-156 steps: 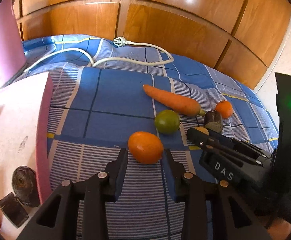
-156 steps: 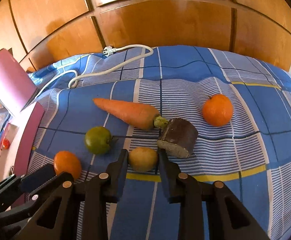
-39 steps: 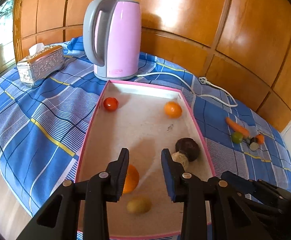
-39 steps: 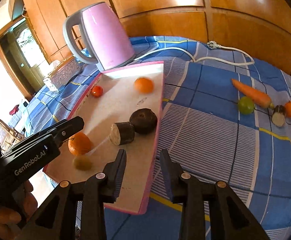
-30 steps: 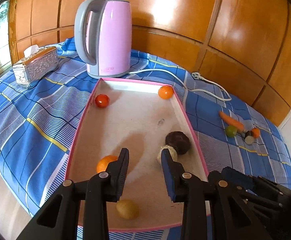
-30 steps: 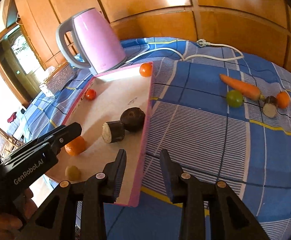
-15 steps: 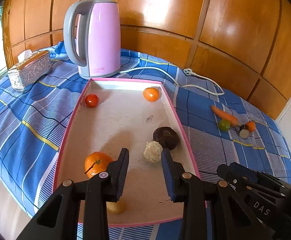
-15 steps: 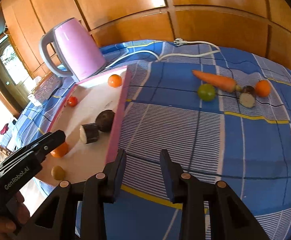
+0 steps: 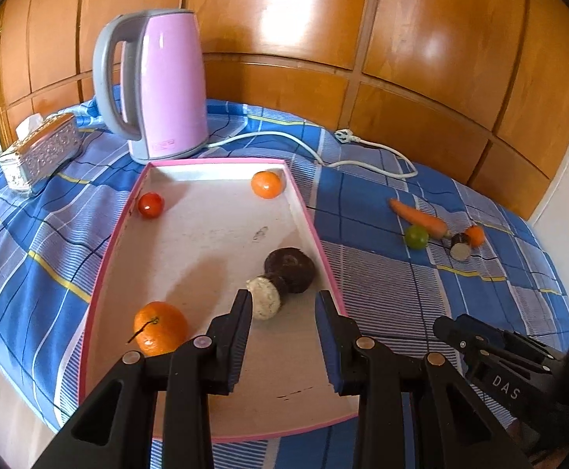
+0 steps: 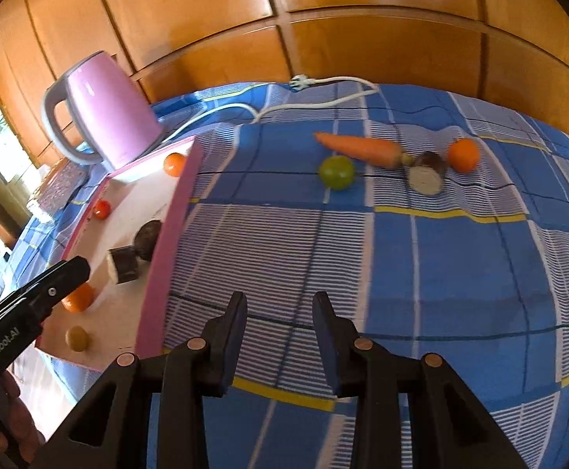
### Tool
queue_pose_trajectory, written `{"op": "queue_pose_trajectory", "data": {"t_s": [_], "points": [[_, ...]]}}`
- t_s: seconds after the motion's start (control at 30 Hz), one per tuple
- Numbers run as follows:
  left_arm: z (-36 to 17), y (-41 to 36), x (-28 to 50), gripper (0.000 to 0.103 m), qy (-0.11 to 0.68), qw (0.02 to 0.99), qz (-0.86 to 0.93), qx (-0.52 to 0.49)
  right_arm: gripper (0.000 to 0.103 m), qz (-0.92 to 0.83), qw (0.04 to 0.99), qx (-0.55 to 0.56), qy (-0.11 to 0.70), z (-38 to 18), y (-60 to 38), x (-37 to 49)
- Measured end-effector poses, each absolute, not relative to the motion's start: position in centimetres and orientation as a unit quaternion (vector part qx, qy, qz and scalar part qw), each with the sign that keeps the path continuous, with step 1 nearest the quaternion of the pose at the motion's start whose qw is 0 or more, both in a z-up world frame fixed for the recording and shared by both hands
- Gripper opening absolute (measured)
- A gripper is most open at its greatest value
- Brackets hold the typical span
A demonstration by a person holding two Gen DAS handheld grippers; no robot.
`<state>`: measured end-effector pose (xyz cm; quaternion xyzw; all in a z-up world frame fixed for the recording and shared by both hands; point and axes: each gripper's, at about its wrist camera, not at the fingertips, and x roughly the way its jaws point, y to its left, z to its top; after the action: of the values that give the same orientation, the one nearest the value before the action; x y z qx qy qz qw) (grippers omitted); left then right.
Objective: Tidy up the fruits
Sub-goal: 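Withdraw both open tools from the tray toward the remaining produce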
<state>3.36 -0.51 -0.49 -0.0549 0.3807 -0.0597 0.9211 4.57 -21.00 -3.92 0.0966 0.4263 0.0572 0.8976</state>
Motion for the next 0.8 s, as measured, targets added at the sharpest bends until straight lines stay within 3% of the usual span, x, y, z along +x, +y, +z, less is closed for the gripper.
{"op": "queue_pose_trajectory", "data": {"t_s": [0.8], "points": [[-1.2, -5.1, 4.2, 0.034, 0.394, 0.913, -0.100, -0.017, 0.035, -0.005, 0.894, 0.120, 0.432, -5.1, -26.0, 4.2]]}}
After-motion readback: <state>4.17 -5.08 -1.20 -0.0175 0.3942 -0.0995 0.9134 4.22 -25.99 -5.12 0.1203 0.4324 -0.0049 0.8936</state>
